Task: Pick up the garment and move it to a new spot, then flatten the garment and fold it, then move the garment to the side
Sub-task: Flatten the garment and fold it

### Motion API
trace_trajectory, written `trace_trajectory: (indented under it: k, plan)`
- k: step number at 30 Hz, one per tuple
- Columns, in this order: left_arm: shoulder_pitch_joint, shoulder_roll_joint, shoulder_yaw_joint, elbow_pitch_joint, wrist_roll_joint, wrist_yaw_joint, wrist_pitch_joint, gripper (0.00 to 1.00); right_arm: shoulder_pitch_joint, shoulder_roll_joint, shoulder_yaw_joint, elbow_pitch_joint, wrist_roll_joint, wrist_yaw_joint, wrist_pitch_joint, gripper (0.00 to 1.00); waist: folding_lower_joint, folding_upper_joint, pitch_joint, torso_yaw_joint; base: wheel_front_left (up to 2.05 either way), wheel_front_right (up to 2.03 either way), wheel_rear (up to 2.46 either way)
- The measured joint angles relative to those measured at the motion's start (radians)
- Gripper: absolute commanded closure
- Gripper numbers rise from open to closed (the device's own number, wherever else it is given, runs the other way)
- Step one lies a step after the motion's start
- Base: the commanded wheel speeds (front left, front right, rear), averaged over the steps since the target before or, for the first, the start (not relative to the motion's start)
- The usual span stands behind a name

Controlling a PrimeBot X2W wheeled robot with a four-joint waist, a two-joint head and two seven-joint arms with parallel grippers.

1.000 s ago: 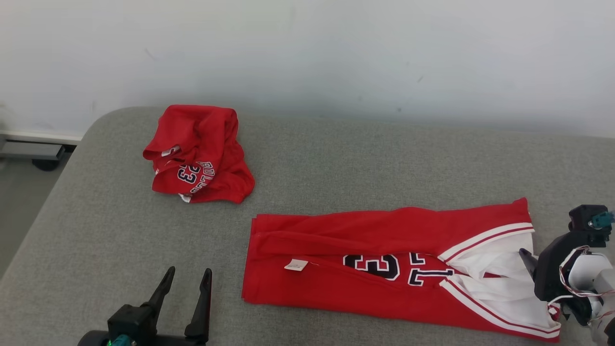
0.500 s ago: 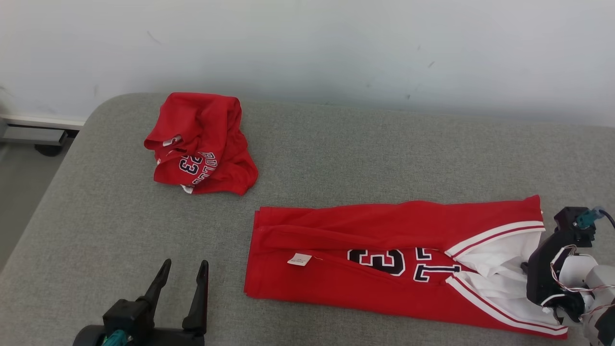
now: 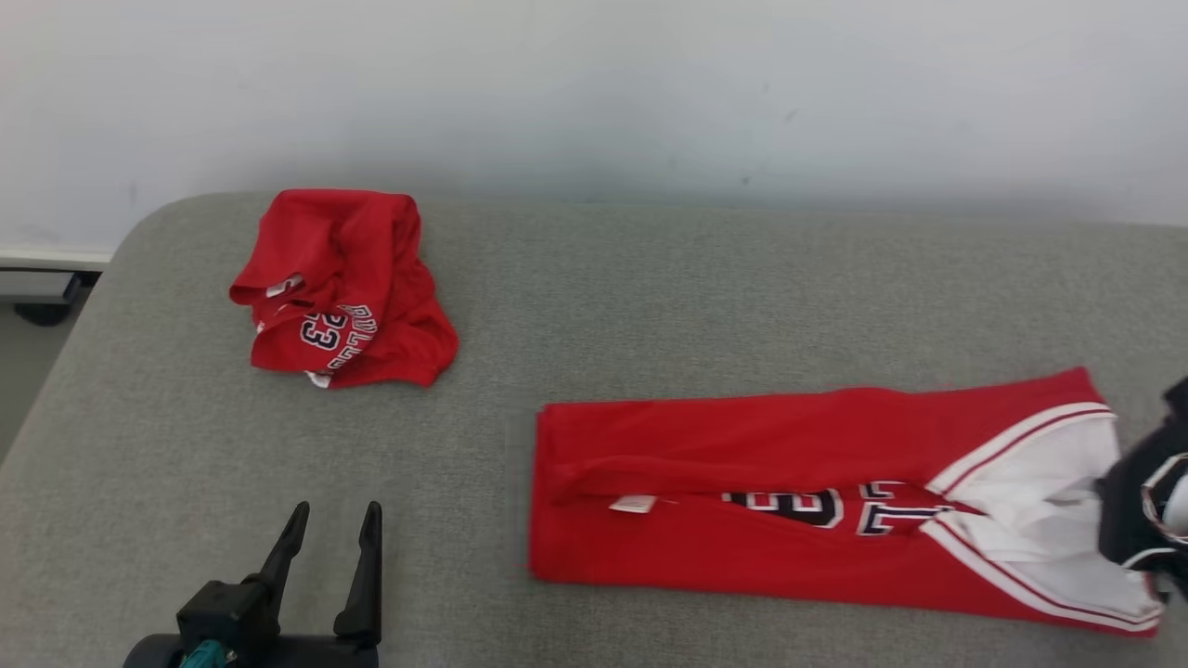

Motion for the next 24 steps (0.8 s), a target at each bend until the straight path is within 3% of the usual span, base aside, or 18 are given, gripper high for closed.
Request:
trace_trajectory:
  k: [5, 12, 19, 24]
  plan:
    - [-0.001, -0.004, 0.0, -0.005, 0.0, 0.0, 0.0, 0.0, 0.0, -0.057, -0.012, 0.028, 0.0, 0.005, -0.022, 1.0, 0.0, 0.0, 0.007, -0.038, 0.0, 0.0, 0.0]
    - [-0.004, -0.008, -0.002, 0.0, 0.002, 0.0, 0.0, 0.0, -0.001, -0.035, -0.043, 0.014, 0.036, 0.021, -0.054, 1.0, 0.0, 0.0, 0.015, -0.086, 0.0, 0.0, 0.0]
    - [-0.008, -0.017, -0.017, 0.027, 0.004, -0.002, 0.0, 0.0, -0.002, 0.027, -0.08, -0.105, 0.108, 0.04, -0.065, 1.0, 0.0, 0.0, 0.004, -0.104, 0.0, 0.0, 0.0]
    - [-0.008, -0.025, -0.024, 0.047, 0.004, -0.011, 0.0, 0.0, 0.001, 0.026, -0.04, -0.262, 0.122, 0.041, -0.037, 1.0, 0.0, 0.0, -0.012, -0.102, 0.0, 0.0, 0.0]
